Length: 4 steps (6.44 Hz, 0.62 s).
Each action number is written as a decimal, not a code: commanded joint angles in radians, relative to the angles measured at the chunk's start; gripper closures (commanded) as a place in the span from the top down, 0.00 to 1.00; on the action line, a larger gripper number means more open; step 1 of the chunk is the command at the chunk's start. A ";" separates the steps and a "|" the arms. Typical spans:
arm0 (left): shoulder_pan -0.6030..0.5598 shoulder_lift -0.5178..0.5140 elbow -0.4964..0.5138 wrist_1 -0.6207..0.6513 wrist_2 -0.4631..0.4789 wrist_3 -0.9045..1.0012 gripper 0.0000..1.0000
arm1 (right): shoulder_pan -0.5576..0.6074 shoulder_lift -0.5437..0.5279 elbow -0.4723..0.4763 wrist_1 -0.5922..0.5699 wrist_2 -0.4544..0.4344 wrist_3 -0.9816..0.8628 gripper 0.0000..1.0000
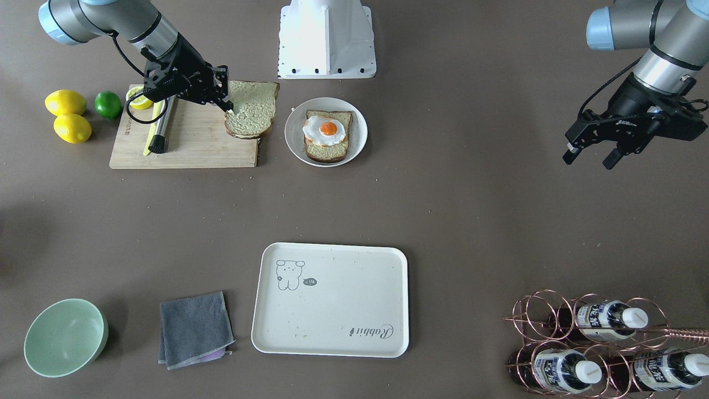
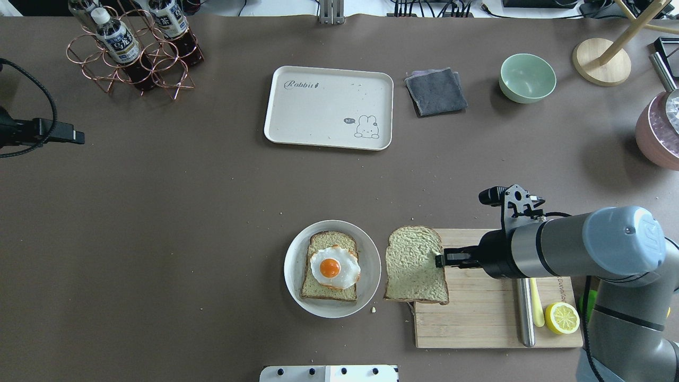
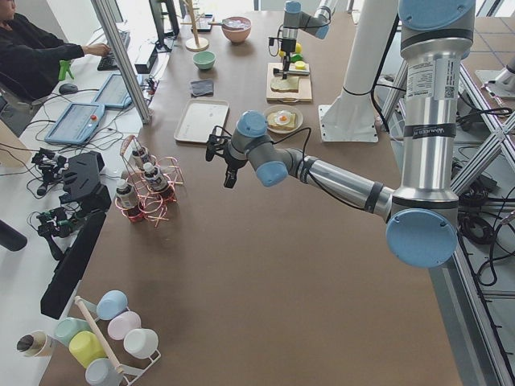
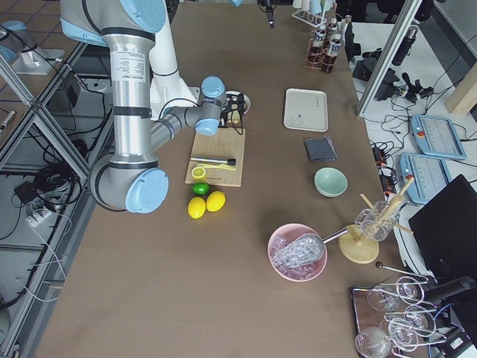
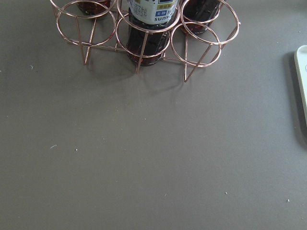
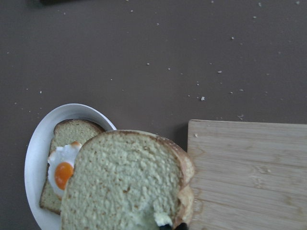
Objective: Make sandwich and place on tray
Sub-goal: 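Grasp the bread slice with the right gripper and lift it toward the plate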
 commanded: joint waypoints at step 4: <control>0.001 0.002 0.010 0.000 0.000 -0.002 0.98 | -0.106 0.275 -0.163 -0.060 -0.124 0.001 0.00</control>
